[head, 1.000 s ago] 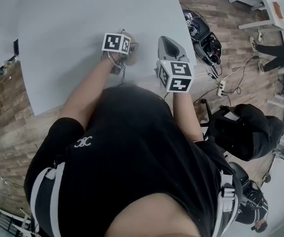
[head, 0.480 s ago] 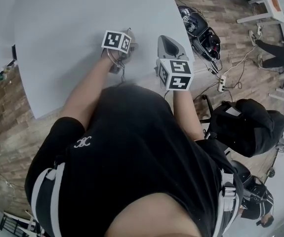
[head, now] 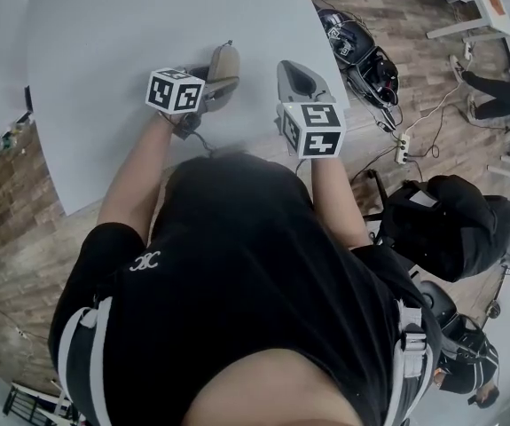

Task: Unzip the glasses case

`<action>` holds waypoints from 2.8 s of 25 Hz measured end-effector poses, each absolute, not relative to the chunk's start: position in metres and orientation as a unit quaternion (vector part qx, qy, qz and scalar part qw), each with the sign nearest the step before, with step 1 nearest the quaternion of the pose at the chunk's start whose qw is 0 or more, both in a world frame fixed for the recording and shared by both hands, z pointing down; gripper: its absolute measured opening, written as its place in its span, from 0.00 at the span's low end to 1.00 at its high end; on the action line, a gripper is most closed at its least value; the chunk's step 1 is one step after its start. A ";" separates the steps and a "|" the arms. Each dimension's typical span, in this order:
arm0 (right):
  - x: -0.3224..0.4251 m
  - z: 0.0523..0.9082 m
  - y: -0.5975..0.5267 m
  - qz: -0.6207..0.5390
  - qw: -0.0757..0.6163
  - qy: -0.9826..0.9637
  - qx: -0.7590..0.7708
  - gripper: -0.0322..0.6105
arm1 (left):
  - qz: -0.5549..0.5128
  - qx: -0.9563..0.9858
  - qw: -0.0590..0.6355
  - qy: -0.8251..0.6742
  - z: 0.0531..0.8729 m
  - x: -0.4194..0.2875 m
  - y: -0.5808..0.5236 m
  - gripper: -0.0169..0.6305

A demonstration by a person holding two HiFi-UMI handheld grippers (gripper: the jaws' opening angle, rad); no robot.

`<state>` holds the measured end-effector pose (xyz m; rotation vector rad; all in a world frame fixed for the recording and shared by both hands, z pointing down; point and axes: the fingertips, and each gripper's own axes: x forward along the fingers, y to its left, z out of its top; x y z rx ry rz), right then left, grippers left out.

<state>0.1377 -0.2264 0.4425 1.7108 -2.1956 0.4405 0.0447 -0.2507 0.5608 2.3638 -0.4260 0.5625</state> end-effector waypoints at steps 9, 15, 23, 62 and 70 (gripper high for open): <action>0.101 0.390 -0.222 0.159 0.068 -0.862 0.477 0.06 | 0.210 0.970 0.037 -0.113 0.461 0.040 -0.226 0.47; 0.080 0.366 -0.216 0.159 0.041 -0.897 0.411 0.07 | 0.248 0.960 -0.057 -0.117 0.448 0.032 -0.211 0.47; 0.062 0.381 -0.202 0.200 0.048 -0.917 0.340 0.30 | 0.259 0.958 -0.078 -0.090 0.445 0.038 -0.184 0.47; 0.045 0.353 -0.184 0.122 0.036 -0.909 0.396 0.09 | 0.138 0.982 0.103 -0.072 0.400 -0.003 -0.146 0.45; 0.048 0.367 -0.182 0.144 0.046 -0.906 0.394 0.09 | 0.109 0.980 0.163 -0.043 0.400 -0.010 -0.135 0.45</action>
